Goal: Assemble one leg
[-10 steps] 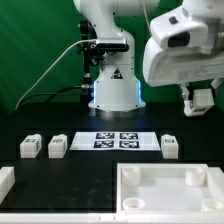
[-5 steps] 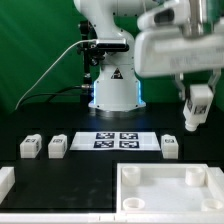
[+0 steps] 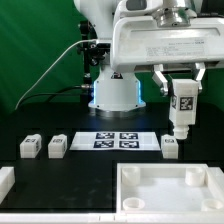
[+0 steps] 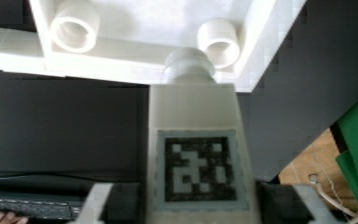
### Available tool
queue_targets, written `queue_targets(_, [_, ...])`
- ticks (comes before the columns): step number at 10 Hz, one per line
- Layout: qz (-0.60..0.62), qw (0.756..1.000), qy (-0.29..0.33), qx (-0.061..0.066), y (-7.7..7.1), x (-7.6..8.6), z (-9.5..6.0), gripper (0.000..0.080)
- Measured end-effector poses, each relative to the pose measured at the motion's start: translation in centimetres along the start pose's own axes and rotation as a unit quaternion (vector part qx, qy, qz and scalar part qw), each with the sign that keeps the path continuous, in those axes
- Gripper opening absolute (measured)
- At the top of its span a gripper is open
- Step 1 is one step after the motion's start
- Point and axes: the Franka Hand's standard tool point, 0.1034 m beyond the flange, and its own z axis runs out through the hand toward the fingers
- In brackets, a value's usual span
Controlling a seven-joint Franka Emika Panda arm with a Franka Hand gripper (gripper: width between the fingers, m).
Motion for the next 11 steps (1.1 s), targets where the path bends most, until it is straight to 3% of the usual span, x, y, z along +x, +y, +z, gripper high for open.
queue_targets(2, [0.003,1.0,-0.007,0.003,0.1,0.3,0.7,0.0292])
queue_targets(4, [0.015,1.0,0.008,0.019,-1.8,3.9,3.2,0.0292])
queue_targets(7, [0.02,1.0,-0.004,0.022,-2.4,1.6,7.4,0.0292])
queue_targets(11, [0.02,0.999,-0.018,0.025,-2.8,0.3,9.1,0.0292])
